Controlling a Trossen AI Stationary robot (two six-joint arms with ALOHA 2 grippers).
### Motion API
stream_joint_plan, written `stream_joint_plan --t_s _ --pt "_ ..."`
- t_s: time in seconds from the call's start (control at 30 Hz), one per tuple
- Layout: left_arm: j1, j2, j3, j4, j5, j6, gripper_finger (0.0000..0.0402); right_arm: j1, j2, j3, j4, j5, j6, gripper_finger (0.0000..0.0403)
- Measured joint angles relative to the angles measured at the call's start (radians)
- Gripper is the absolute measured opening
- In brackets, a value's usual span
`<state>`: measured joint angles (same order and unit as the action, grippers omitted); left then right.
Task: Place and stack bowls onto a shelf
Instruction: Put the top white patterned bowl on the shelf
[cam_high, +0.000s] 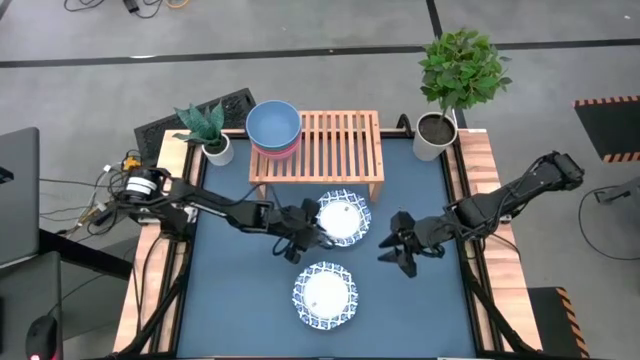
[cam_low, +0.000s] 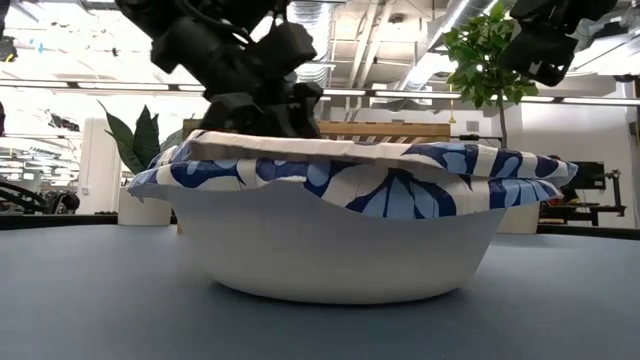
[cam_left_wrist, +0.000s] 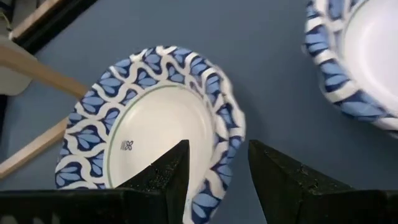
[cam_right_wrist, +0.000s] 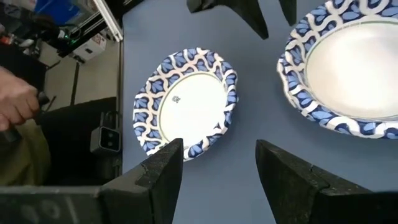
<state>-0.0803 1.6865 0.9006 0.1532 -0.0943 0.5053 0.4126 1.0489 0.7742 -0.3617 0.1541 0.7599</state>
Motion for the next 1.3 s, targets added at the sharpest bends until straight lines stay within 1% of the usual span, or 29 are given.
stream_joint_plan --t_s 0.27,0.5,0.8,1.0,1.1,1.3 --pt "0.019 0.020 0.011 -0.016 0.018 -0.002 0.0140 0.000 0.000 0.000 0.000 0.011 0.001 0.0226" --pt "0.019 0.020 0.011 -0.053 0.022 -0.011 0.0139 0.000 0.000 0.000 -0.001 0.031 -0.005 0.0226" --pt "0.019 0.031 0.011 -0.062 0.029 -0.021 0.0139 0.000 0.000 0.000 -0.001 0.033 -0.008 0.0226" --pt "0.019 0.061 0.010 -0.065 0.026 -0.027 0.0139 -0.001 0.000 0.000 -0.001 0.034 -0.008 0.0226" --pt "0.019 0.063 0.010 -0.069 0.002 -0.023 0.0139 -0.001 0.000 0.000 -0.003 0.035 -0.008 0.0226" --pt "0.019 0.063 0.010 -0.069 0.003 -0.016 0.0139 0.000 0.000 0.000 -0.004 0.035 -0.008 0.0226"
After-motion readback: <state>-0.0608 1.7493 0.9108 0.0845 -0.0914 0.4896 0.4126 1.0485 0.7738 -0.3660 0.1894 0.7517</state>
